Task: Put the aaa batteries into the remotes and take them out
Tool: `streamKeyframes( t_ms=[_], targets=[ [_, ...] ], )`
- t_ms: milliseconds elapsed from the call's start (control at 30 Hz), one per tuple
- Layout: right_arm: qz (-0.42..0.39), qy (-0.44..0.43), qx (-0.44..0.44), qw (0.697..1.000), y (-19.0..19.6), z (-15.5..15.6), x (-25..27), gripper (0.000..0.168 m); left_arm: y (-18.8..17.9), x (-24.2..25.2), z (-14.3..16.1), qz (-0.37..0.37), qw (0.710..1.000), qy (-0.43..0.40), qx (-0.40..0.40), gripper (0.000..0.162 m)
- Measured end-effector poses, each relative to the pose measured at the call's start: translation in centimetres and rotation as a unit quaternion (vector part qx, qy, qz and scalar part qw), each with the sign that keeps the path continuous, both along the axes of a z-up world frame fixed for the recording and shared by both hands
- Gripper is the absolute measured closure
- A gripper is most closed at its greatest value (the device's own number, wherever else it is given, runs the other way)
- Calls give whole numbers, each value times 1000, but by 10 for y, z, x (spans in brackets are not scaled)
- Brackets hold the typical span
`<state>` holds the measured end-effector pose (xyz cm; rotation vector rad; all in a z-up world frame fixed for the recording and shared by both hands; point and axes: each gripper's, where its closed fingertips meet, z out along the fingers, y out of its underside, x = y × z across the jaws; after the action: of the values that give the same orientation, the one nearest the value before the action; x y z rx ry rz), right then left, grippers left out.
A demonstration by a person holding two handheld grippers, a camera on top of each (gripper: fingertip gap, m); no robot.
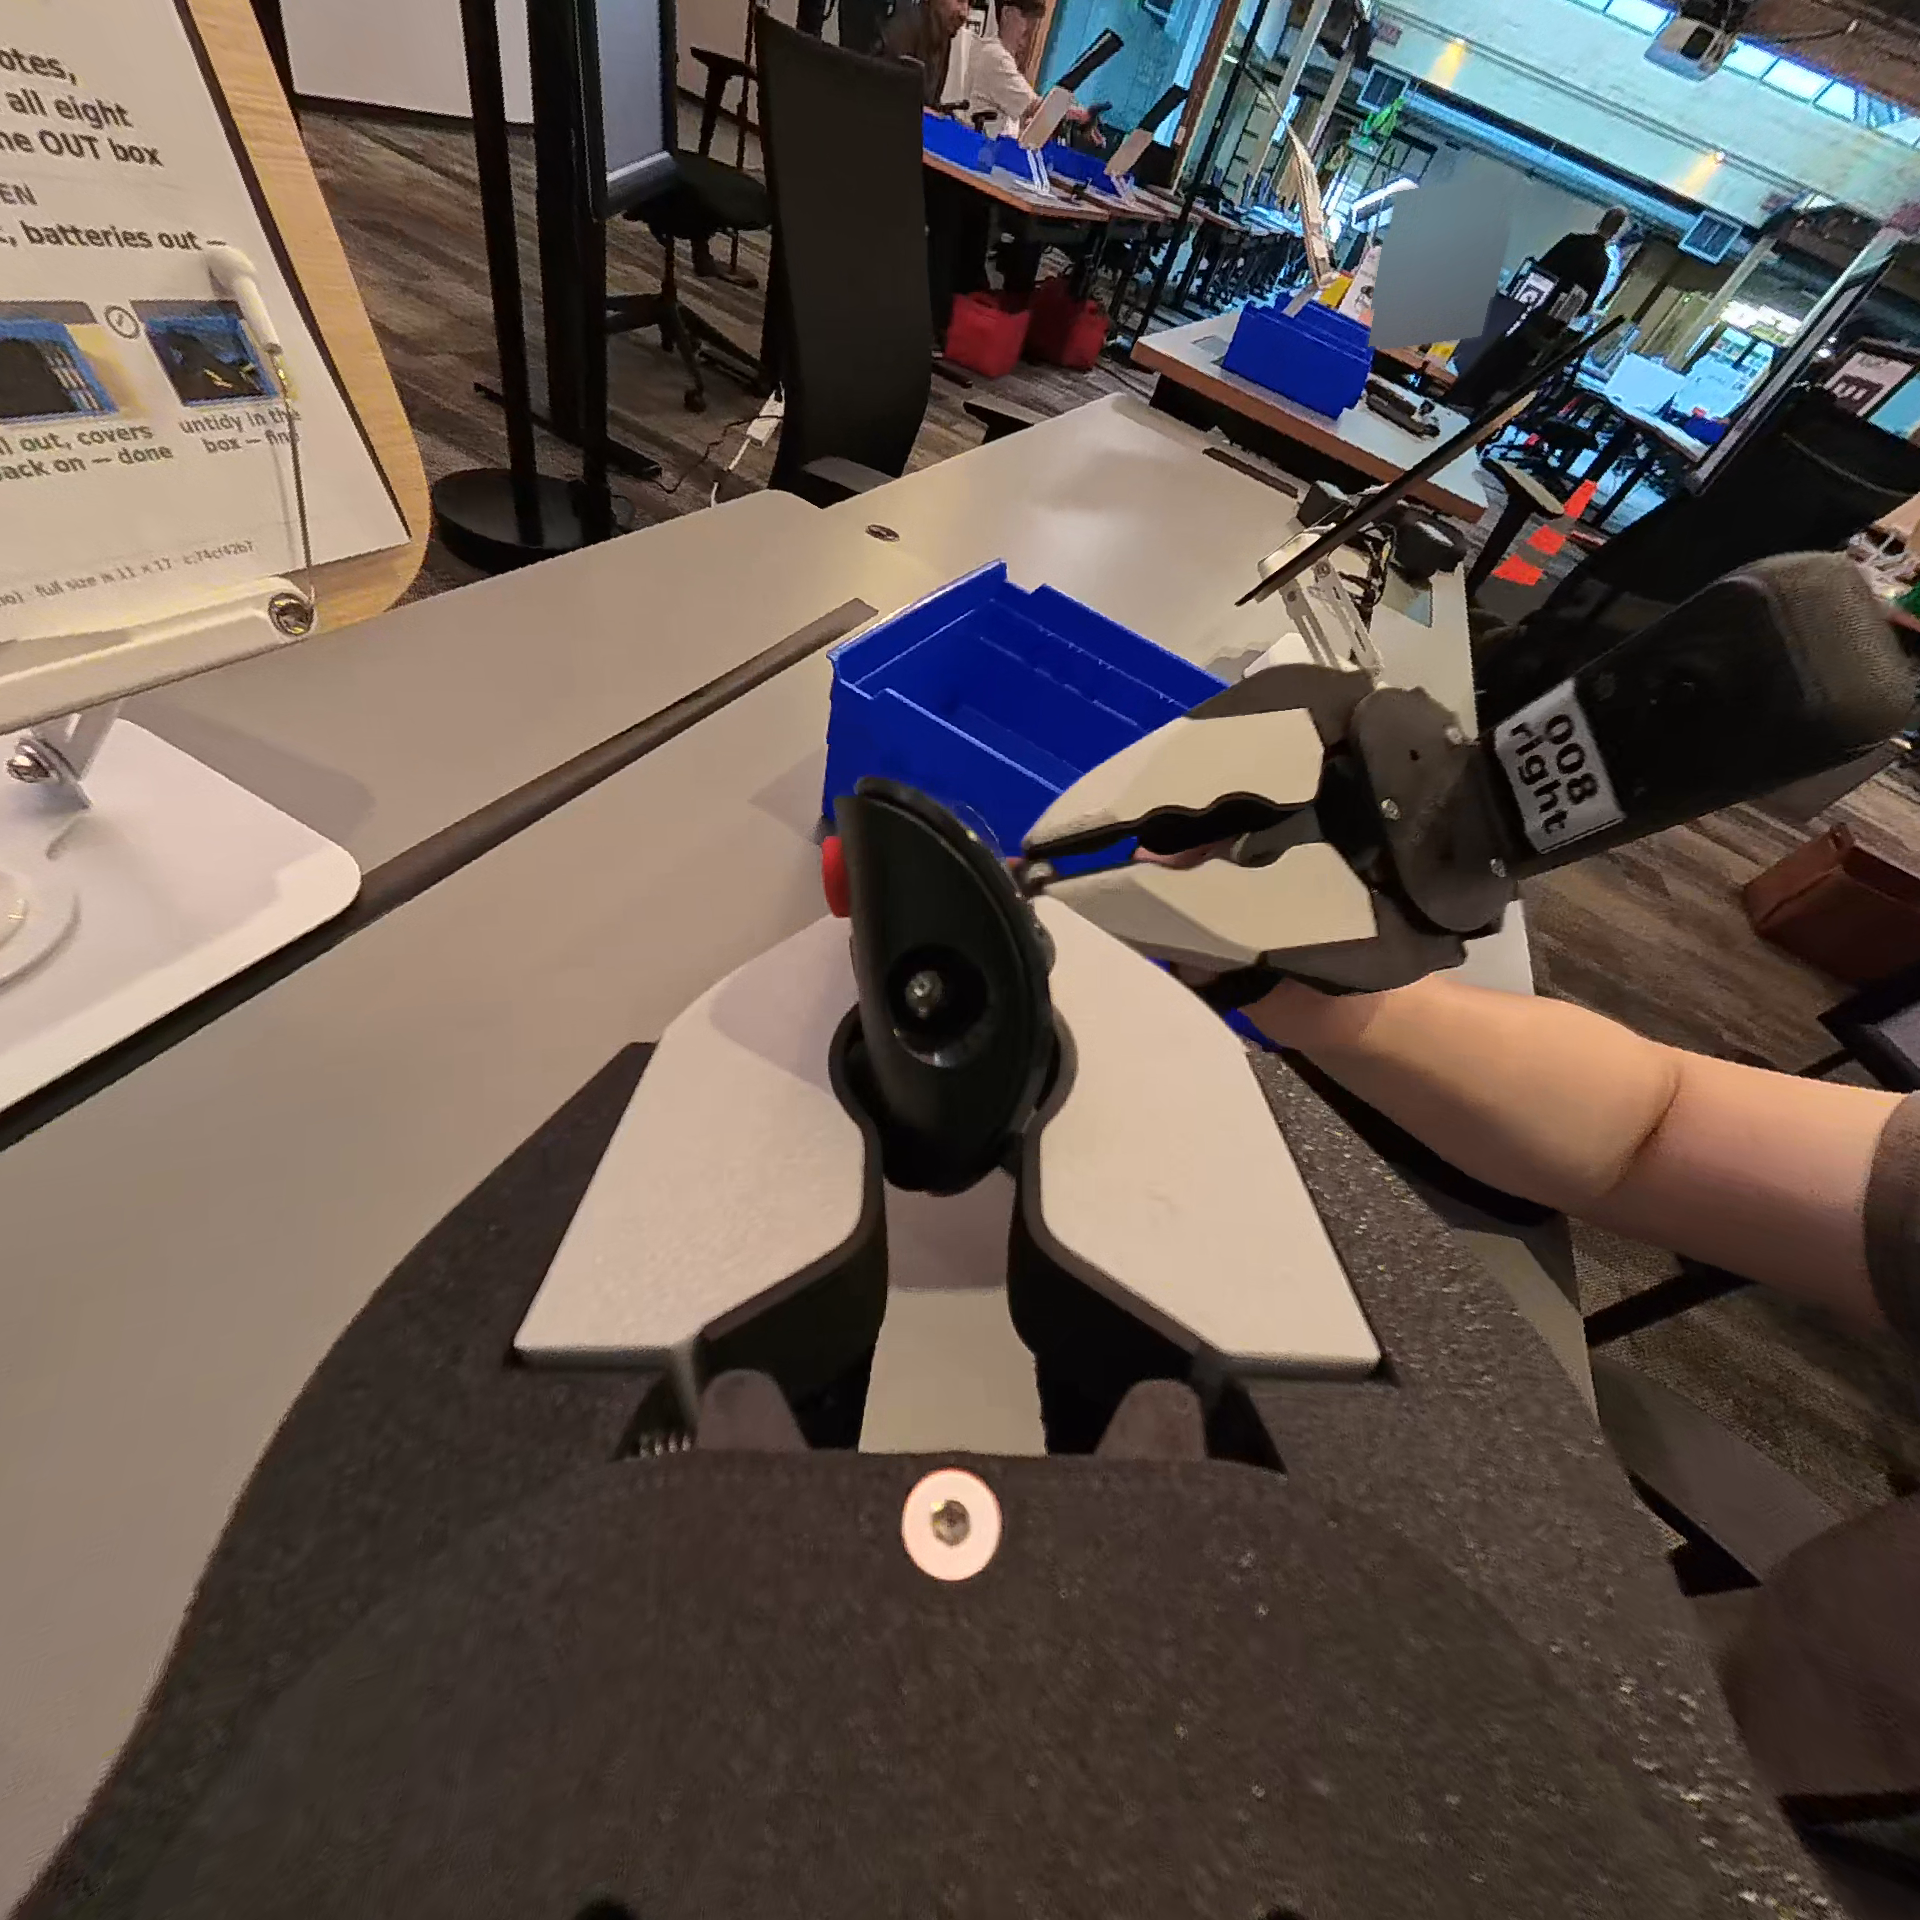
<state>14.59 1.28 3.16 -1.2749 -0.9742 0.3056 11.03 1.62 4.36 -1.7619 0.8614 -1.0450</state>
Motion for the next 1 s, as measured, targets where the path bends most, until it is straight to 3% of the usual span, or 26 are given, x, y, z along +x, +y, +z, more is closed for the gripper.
streamKeyframes(
  t_ms=[167, 300, 433, 567, 700, 867, 1000],
  targets=[
    [37, 44, -12, 998, -13, 25, 2, 161, 4, -10, 7, 13, 1000, -7, 9, 140],
    [102, 37, -93, 990, -25, 16, -14, 161, 12, -31, 19, 50, 998, 7, 37, 139],
    [147, -90, -268, 948, -36, -56, -43, 161, 22, -71, 41, 124, 988, 29, 92, 139],
    [104, -209, -284, 930, -29, -133, -59, 161, 18, -94, 62, 143, 983, 8, 114, 139],
    [93, -242, -303, 917, -28, -169, -72, 161, 14, -106, 76, 141, 983, -20, 117, 139],
    [117, -218, -318, 915, -31, -171, -79, 165, 8, -120, 88, 135, 982, -51, 118, 139],
    [109, -180, -289, 934, -24, -141, -60, 156, 5, -133, 97, 131, 981, -79, 117, 139]
  ],
)
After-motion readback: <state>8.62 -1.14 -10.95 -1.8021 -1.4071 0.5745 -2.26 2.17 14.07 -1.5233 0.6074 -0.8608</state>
